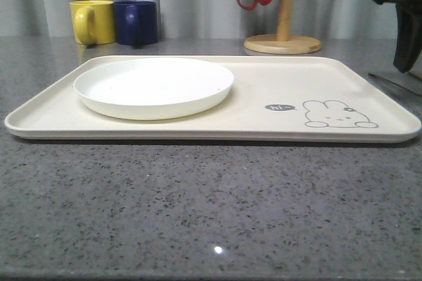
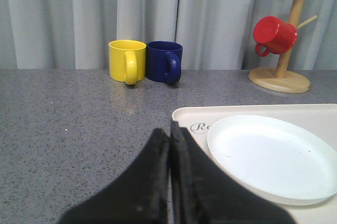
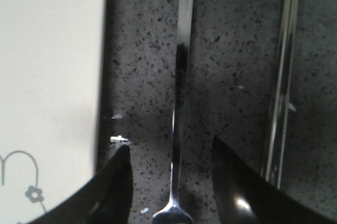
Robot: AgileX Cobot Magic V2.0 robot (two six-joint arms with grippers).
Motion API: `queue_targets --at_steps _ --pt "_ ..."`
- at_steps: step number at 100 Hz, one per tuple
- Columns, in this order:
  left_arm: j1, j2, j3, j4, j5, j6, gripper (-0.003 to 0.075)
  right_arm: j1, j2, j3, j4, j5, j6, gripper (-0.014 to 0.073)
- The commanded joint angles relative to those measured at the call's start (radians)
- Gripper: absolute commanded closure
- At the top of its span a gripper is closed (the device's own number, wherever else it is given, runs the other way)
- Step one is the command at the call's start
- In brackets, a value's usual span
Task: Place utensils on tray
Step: 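Lower the right gripper onto the silver fork and grasp it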
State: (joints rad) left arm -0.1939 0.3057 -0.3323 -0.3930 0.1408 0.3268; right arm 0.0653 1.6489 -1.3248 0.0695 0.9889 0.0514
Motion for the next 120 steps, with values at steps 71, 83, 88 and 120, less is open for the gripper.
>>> queue_targets --at_steps 71,83,88,120 --pt "-0.004 0.008 -0.026 -0.004 -0.075 -0.005 0.0738 -0.002 0.026 -0.036 -0.005 -0.021 -0.013 0.0395" --pt "-0.004 0.008 -0.026 -0.004 -0.075 -0.005 0.0738 -0.002 0.041 -0.036 -0.005 -0.005 -0.013 0.0418" --pt "-0.004 0.008 -0.026 -0.004 -0.075 -0.005 0.0738 -0.002 0.047 -0.036 -0.005 0.002 -0.013 0.0455" --pt "-0.004 0.008 -0.026 -0.004 -0.075 -0.005 0.0738 -0.002 0.037 -0.055 -0.005 0.029 -0.013 0.0641"
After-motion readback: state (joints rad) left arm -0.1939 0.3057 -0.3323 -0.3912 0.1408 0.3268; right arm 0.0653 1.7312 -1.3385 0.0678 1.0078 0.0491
